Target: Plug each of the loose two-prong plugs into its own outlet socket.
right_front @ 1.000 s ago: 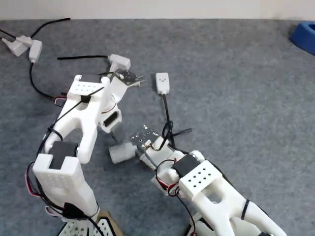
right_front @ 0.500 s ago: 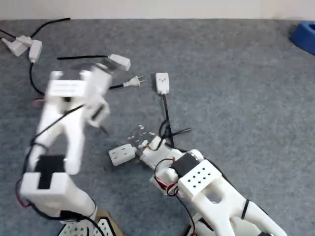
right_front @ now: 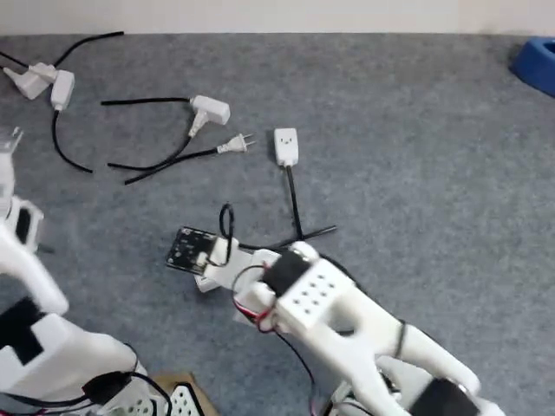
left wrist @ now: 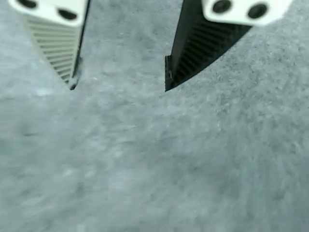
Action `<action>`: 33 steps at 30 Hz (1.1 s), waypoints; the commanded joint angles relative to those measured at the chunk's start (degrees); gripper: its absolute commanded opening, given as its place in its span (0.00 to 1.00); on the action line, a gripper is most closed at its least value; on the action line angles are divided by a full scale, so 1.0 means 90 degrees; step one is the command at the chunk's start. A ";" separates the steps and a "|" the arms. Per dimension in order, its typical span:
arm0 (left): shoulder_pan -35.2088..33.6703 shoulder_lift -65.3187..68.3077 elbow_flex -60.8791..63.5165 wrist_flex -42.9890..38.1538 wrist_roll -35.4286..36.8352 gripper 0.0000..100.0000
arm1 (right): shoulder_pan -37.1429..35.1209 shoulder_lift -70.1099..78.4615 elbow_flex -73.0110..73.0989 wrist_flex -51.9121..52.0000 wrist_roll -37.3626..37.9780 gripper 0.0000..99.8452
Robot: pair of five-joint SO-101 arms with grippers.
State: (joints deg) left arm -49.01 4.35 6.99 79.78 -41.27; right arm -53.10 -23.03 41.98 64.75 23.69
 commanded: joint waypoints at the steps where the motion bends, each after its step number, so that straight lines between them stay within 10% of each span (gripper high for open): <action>1: -0.0571 0.0063 0.0474 -0.1065 -0.0283 0.29 | -0.0073 0.0718 -0.0308 -0.0640 -0.0186 0.30; 33: -0.2007 0.0073 0.0786 -0.1465 -0.1182 0.29 | 0.0435 0.1431 0.0493 -0.1695 -0.0645 0.28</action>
State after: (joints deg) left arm -66.51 5.32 14.81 67.12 -51.47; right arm -48.79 -9.85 46.73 50.24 18.33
